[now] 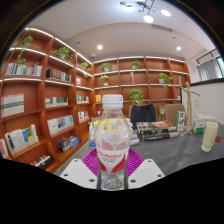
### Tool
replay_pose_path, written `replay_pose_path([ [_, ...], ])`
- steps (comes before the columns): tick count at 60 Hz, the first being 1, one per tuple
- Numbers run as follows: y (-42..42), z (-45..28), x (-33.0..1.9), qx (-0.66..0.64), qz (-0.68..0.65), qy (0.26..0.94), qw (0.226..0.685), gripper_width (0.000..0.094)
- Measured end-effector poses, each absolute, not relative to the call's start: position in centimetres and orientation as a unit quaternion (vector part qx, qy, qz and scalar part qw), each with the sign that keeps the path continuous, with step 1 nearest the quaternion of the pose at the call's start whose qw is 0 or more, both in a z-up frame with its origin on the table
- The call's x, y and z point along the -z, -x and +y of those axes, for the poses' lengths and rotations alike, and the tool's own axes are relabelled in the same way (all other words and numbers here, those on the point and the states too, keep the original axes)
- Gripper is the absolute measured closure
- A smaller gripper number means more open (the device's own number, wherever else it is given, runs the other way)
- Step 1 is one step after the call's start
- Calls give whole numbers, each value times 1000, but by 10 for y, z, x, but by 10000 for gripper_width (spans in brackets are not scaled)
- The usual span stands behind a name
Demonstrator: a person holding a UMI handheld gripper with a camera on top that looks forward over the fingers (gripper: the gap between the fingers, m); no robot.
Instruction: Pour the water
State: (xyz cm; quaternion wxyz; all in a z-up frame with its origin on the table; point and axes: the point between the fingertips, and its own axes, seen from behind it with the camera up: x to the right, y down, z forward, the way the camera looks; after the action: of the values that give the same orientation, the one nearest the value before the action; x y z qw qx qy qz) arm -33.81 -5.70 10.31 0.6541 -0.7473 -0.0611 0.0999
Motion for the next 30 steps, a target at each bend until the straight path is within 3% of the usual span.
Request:
replay_pose_path([
  [9, 317, -55, -104, -106, -30, 761, 640, 605],
  [16, 273, -51, -130, -161, 66, 752, 636, 604],
  [25, 187, -40, -159, -245, 218, 707, 626, 602],
  [30, 141, -17, -156, -299, 293, 672, 611, 602],
])
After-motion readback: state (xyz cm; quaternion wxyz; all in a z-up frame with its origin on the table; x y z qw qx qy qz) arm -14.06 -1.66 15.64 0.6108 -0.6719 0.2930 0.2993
